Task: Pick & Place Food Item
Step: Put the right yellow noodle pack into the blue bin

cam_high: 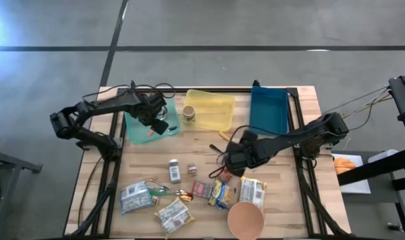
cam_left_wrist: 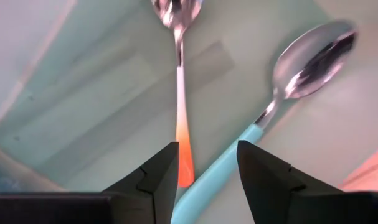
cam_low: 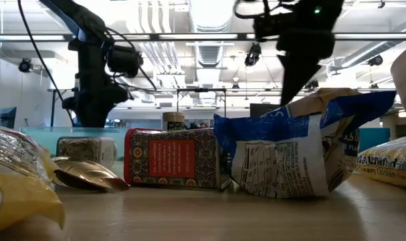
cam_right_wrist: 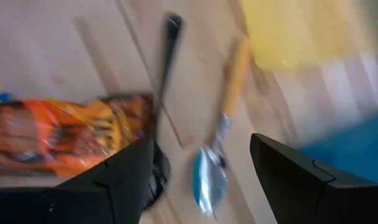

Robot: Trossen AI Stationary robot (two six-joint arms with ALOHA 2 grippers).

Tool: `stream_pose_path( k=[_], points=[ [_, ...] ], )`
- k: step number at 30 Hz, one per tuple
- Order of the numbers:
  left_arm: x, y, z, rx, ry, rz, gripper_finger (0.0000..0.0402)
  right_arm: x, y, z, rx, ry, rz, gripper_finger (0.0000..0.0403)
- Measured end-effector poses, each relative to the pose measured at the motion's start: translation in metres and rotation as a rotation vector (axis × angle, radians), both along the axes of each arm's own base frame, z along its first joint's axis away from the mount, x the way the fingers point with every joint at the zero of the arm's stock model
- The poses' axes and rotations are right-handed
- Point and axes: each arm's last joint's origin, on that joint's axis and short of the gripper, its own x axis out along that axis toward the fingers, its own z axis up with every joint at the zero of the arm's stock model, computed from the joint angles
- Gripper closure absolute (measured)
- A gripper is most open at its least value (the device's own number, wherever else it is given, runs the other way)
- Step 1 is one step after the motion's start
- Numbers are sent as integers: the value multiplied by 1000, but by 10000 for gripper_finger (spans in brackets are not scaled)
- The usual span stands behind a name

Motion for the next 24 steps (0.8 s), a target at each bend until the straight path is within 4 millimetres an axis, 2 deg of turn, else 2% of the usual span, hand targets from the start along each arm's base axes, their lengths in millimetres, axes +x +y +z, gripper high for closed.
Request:
stream_pose_path(
  k=[6, 15, 20, 24],
  points=[
    [2, -5, 24, 83, -137, -2, 234, -27, 0, 7, 67, 110, -222, 137],
    [29, -35, 77, 266, -655, -174, 234, -63, 36, 6, 189, 254, -502, 137],
    [46, -54, 94, 320, -855, -342, 234, -76, 55, 3, 219, 247, -629, 144],
    [56, -66, 103, 367, -962, -422, 234, -91, 65, 1, 236, 228, -716, 168]
  ],
)
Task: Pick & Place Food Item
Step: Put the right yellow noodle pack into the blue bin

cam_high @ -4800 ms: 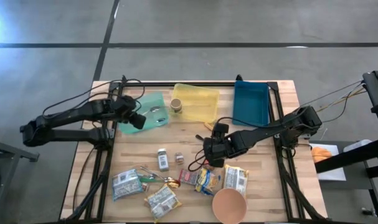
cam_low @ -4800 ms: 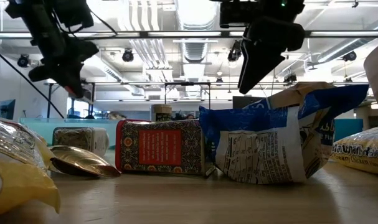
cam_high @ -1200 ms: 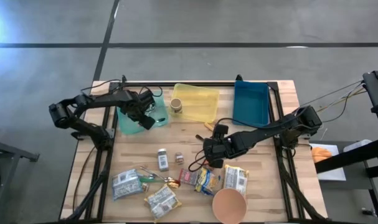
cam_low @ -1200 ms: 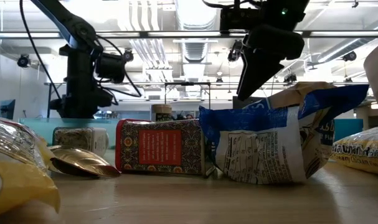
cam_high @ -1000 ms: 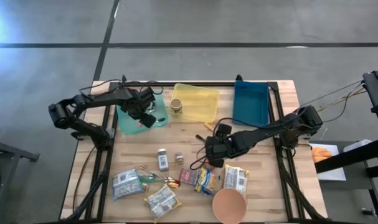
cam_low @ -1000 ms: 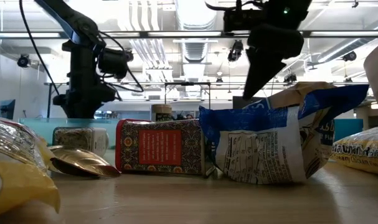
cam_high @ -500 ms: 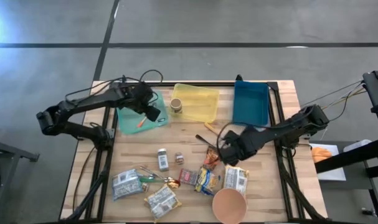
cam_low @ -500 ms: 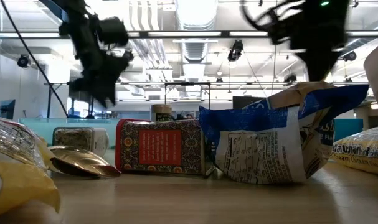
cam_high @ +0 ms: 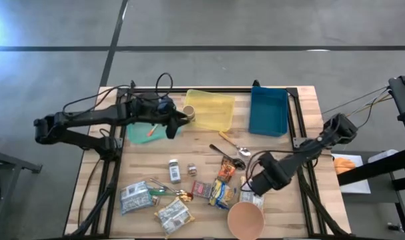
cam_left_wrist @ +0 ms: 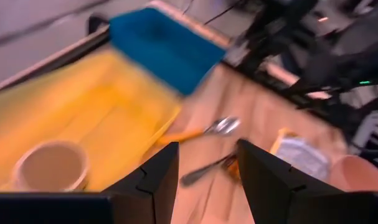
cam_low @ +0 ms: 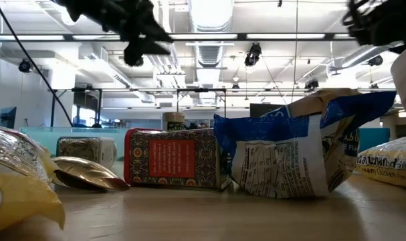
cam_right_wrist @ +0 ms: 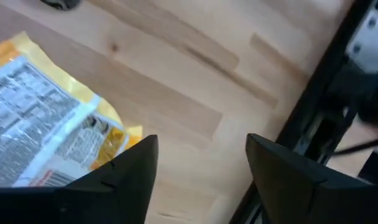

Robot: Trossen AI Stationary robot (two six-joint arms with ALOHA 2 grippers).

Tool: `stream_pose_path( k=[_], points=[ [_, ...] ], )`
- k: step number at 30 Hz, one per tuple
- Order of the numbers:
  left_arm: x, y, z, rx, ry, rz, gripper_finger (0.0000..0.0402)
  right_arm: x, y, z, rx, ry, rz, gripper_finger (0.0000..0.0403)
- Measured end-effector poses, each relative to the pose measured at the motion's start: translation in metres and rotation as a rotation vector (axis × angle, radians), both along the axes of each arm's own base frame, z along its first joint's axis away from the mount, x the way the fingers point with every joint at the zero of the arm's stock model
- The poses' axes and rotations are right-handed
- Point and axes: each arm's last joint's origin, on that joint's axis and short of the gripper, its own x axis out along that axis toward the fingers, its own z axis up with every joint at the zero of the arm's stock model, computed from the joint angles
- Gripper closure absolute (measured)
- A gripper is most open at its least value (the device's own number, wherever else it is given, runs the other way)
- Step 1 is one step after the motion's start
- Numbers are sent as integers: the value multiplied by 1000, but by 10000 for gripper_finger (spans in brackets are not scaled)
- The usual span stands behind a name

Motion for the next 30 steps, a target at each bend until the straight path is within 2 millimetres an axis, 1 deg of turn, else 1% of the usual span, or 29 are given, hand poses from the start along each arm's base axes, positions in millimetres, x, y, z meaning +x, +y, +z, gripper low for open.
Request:
stream_pose_path(
  k=[3, 7, 10, 12, 15, 17, 20, 26, 30],
  points=[
    [5, -9, 5, 36, -65, -50, 234, -10, 5, 0, 21, -31, -64, 194],
    [7, -17, 6, 70, -69, -96, 234, -16, 13, -5, 63, -111, -110, 224],
    [7, -19, 6, 92, -66, -111, 234, -18, 17, -17, 77, -168, -123, 237],
    [7, -19, 6, 93, -66, -111, 234, -19, 18, -27, 83, -217, -131, 238],
    [7, -19, 6, 94, -66, -111, 234, -22, 17, -42, 93, -240, -159, 236],
    [7, -19, 6, 100, -65, -113, 234, -24, 17, -48, 103, -259, -168, 230],
    [7, -19, 5, 99, -59, -114, 234, -28, 18, -55, 94, -284, -167, 207],
    [6, -19, 4, 98, -45, -115, 234, -34, 22, -56, 81, -317, -182, 144],
    [6, -19, 4, 98, -45, -115, 234, -30, 23, -56, 47, -417, -201, 109]
  ],
)
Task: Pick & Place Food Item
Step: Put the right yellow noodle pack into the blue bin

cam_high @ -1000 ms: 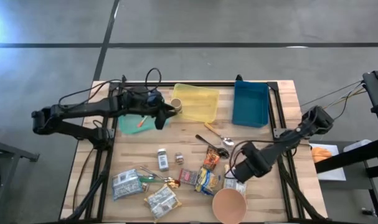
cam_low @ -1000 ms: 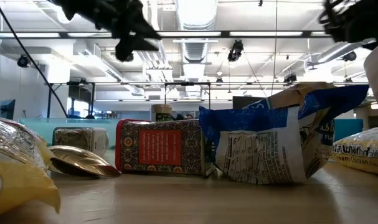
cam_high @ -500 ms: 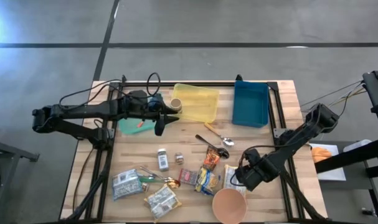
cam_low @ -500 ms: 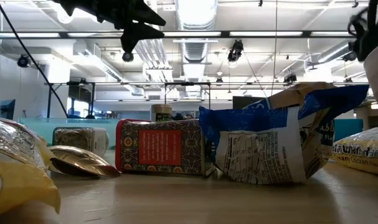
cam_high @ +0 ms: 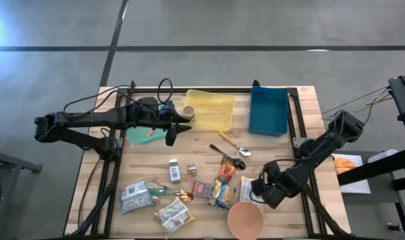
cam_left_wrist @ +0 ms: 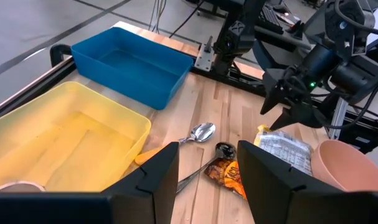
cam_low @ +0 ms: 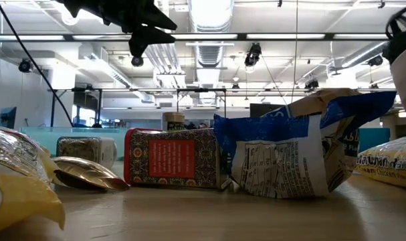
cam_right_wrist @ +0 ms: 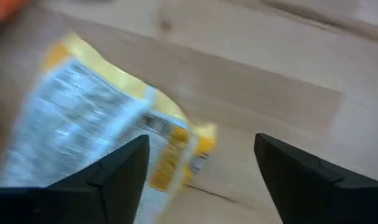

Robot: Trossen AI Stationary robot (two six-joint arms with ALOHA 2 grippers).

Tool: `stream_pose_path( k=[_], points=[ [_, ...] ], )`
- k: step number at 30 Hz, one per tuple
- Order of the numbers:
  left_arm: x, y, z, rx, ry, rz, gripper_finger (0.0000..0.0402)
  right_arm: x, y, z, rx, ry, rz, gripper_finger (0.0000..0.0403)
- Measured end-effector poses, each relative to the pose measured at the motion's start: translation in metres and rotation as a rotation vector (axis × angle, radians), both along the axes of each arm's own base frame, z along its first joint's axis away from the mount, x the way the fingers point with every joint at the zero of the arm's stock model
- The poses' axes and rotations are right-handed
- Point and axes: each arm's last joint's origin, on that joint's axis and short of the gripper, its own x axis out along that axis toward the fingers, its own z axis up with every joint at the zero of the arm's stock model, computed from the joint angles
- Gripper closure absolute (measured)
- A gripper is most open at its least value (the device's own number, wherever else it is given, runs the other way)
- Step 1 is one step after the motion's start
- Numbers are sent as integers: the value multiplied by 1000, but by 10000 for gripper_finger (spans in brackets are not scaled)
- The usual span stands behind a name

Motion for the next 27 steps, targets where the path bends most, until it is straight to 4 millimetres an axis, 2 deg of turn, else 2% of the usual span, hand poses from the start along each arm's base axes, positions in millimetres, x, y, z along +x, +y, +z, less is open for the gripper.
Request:
stream_pose_path(
  k=[4, 12, 27],
  points=[
    [0, 0, 0, 0, 1, 0, 234, 2, -1, -1, -46, -73, -23, 98],
    [0, 0, 0, -1, 4, 0, 234, -7, 5, -12, -41, -75, -121, 97],
    [0, 0, 0, -4, 4, 2, 234, -1, 11, -13, -29, -147, -130, 97]
  ],
)
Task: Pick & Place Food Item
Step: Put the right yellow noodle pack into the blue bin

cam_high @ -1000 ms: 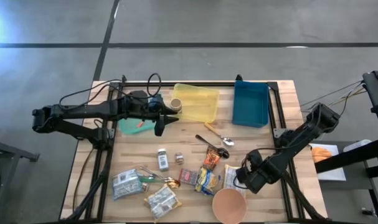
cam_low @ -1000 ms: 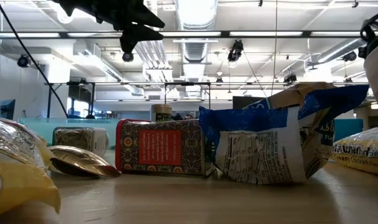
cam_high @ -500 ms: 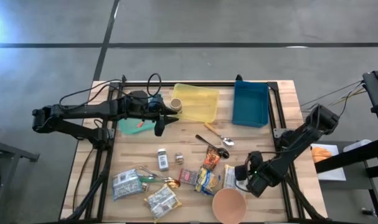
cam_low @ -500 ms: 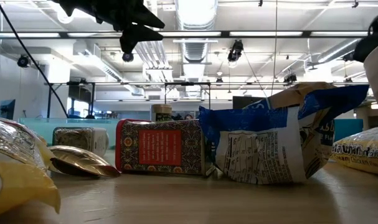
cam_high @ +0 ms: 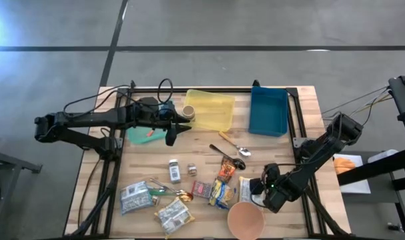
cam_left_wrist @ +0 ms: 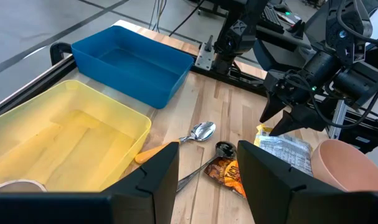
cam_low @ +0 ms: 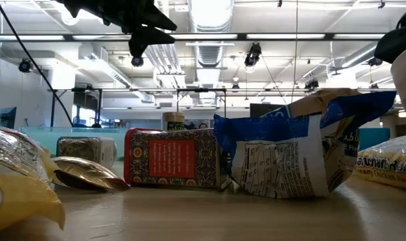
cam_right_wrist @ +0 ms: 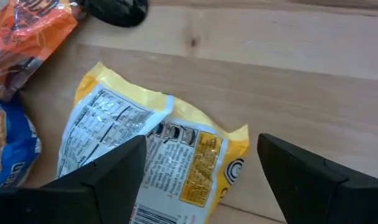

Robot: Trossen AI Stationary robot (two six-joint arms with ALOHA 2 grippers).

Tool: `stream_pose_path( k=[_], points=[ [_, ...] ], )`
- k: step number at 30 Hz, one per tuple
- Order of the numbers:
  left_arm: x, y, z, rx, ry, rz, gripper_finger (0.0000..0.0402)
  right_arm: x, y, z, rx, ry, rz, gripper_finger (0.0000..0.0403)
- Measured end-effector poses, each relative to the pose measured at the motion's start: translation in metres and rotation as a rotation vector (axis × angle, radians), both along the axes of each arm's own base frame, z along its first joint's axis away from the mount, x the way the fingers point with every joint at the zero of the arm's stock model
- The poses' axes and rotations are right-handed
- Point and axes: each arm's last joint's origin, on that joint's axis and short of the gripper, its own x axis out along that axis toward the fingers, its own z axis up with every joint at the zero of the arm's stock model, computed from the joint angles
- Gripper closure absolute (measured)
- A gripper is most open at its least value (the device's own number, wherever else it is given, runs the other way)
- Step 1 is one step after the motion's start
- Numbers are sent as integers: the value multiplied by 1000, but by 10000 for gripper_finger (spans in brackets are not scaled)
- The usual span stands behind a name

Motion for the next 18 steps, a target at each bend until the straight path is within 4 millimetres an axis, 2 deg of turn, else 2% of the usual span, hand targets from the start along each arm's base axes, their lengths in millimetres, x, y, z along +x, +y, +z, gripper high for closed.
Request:
stream_pose_path(
  k=[6, 18],
  points=[
    [0, 0, 0, 0, 0, 0, 234, 0, 0, -1, 9, -9, 1, 111],
    [0, 0, 0, -1, 3, 0, 234, 2, 2, -17, 21, -26, 15, 220]
  ],
)
